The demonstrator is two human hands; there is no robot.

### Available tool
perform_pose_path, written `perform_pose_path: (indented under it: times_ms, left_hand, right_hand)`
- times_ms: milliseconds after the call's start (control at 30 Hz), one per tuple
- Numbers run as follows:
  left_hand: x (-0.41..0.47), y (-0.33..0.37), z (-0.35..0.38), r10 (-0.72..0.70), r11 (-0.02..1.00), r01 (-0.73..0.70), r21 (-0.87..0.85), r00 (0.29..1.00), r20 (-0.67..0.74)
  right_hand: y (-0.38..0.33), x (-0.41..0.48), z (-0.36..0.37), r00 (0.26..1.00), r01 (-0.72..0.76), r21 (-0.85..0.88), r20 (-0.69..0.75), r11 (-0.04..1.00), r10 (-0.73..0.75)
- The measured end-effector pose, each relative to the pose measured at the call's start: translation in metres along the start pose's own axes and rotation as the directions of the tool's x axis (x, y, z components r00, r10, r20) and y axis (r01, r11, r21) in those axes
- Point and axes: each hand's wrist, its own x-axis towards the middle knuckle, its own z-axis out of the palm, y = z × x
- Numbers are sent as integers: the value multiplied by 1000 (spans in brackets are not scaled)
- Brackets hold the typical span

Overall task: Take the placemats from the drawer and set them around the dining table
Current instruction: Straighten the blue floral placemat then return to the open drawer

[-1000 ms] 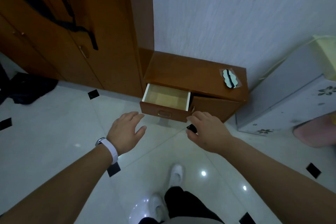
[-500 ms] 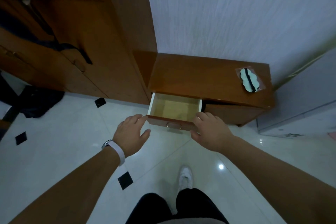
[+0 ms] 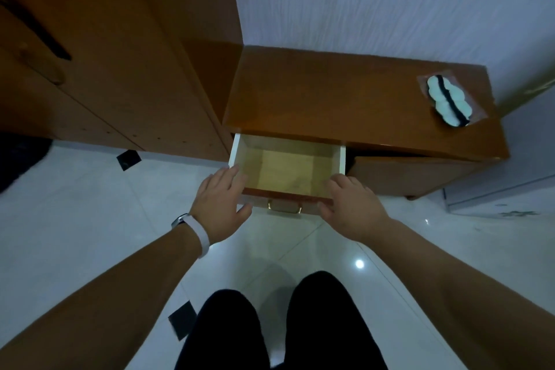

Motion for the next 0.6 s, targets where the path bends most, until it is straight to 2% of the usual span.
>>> perform_pose_path:
  times_ms: [133, 267, 367, 600]
  left_hand:
    - [37, -20, 88, -3, 1000, 1, -23, 995, -100]
    - [74, -33, 144, 90, 996, -92, -2, 981, -171]
    - [92, -38, 167, 165, 986, -162, 30, 958, -235]
    - [98, -50, 189, 163, 986, -163, 25, 949, -270]
  right_hand:
    - [27, 48, 73, 997, 9, 2, -73, 1000, -9]
    - [47, 77, 131, 983, 74, -38, -164, 997, -79]
    - [56, 92, 157, 965, 114, -83, -228, 990, -130]
    - [66, 105, 182, 961, 97, -81, -254, 992, -114]
